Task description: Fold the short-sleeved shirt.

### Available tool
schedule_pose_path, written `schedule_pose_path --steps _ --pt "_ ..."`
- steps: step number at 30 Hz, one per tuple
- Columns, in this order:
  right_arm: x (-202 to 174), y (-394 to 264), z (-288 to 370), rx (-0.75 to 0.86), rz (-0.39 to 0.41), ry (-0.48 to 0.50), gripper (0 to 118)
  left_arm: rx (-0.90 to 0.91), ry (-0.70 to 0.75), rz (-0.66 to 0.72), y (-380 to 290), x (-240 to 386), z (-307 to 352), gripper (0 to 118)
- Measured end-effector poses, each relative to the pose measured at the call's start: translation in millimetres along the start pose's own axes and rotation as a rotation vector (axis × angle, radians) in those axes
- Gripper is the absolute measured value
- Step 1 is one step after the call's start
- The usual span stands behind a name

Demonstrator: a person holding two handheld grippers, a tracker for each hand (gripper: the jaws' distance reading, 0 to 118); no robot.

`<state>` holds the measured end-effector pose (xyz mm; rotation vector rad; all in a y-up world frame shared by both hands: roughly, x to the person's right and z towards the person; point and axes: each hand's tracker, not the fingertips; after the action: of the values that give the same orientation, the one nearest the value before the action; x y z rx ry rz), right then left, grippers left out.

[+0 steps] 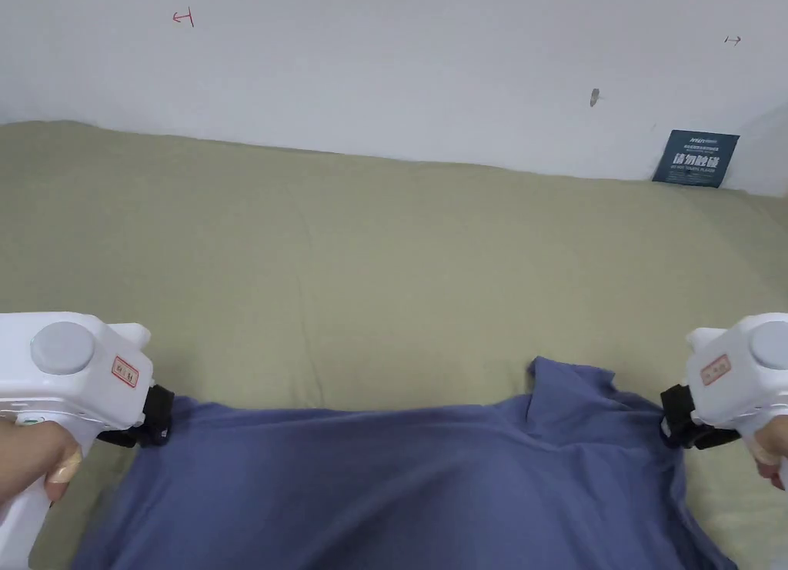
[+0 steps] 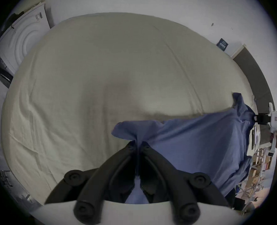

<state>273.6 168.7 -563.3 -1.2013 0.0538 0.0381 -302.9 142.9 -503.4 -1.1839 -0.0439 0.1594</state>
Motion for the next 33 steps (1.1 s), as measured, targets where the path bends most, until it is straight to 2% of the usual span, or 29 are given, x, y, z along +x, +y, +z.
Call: schedule_pose_path --steps 6,11,15,20,25,29,33 --pt "1 -36 82 0.092 0.076 0.053 1 0.073 -0.058 -0.084 -22 0 73 4" --pt "2 -83 139 0.16 0.092 0.076 1 0.122 -0.07 -0.119 -59 -8 129 4" --pt "5 -135 159 0.172 0.102 0.091 1 0.125 -0.055 -0.131 -105 -18 146 4" --pt "14 -202 141 0.094 0.07 0.104 1 0.033 -0.064 -0.099 -170 -29 122 4" --pt "19 -256 106 -0.023 0.03 0.064 1 -0.074 -0.058 -0.08 -223 -33 88 4" --pt "12 -276 86 -0.057 0.033 0.042 1 -0.11 -0.034 -0.016 -242 -41 69 4" --pt "0 -278 74 -0.052 0.057 -0.02 2 -0.086 -0.046 0.032 -244 -45 63 7"
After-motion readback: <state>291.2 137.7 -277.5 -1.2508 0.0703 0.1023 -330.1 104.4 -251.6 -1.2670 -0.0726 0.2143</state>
